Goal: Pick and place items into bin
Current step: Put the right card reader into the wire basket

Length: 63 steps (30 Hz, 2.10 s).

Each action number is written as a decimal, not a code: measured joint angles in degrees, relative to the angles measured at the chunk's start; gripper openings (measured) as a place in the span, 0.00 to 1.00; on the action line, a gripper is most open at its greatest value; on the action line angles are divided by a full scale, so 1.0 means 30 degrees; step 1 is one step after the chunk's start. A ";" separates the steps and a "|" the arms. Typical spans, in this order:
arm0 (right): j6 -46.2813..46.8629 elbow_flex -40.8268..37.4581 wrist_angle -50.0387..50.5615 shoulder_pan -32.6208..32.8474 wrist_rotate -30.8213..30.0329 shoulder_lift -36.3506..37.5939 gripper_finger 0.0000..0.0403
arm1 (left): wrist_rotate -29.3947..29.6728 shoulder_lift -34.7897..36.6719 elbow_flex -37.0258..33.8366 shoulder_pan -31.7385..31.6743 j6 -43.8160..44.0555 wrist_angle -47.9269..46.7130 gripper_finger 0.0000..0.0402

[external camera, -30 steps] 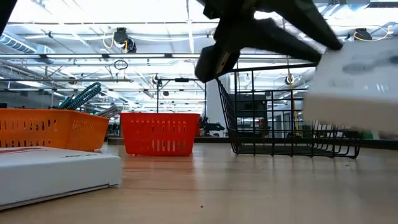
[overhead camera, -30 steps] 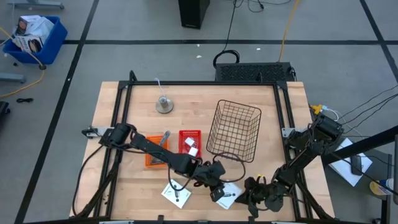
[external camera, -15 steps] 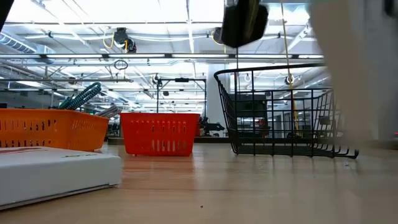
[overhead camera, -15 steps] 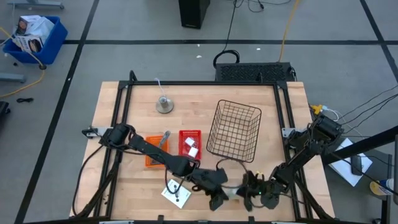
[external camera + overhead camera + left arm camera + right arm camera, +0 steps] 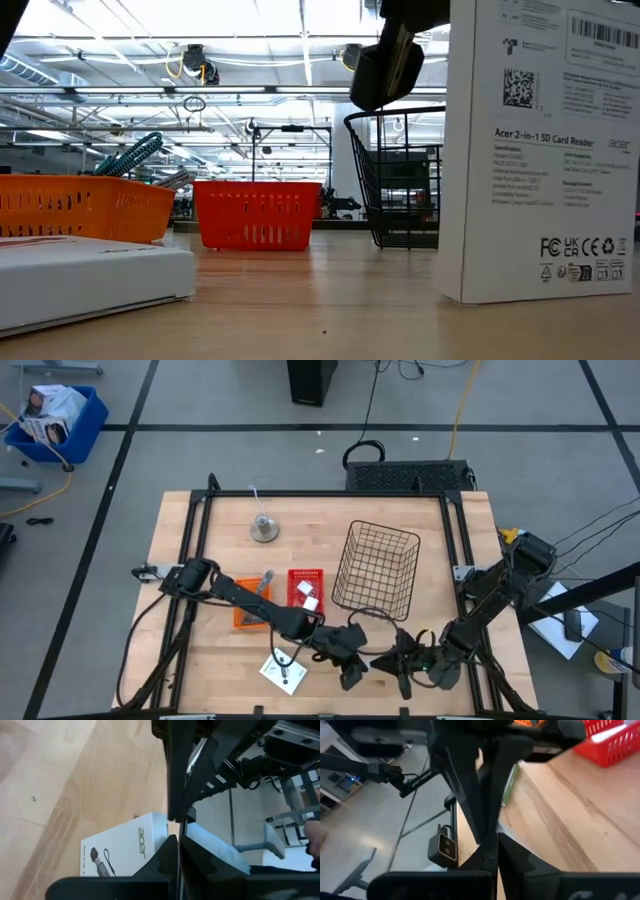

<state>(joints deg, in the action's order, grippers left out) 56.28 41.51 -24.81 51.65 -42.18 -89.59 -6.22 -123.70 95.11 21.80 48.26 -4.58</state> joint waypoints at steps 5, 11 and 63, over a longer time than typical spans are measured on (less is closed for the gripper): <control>0.0859 0.0040 0.0994 -0.0130 0.0342 -0.0080 0.00 | 0.0116 0.0000 0.0000 0.0014 -0.0053 -0.0138 0.02; -0.0861 0.0018 0.0567 0.0015 0.1063 -0.0115 0.00 | 0.0219 0.0015 0.0015 0.0022 -0.0022 -0.0556 0.04; -0.1730 0.0018 0.2811 -0.3070 0.5084 -0.4435 0.00 | 0.2367 -0.1324 -0.0688 -0.0221 -0.0968 -0.9456 0.08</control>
<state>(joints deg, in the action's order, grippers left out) 51.09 41.56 -16.37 42.44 -26.93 -102.89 0.88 -127.67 93.05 21.14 45.35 -32.95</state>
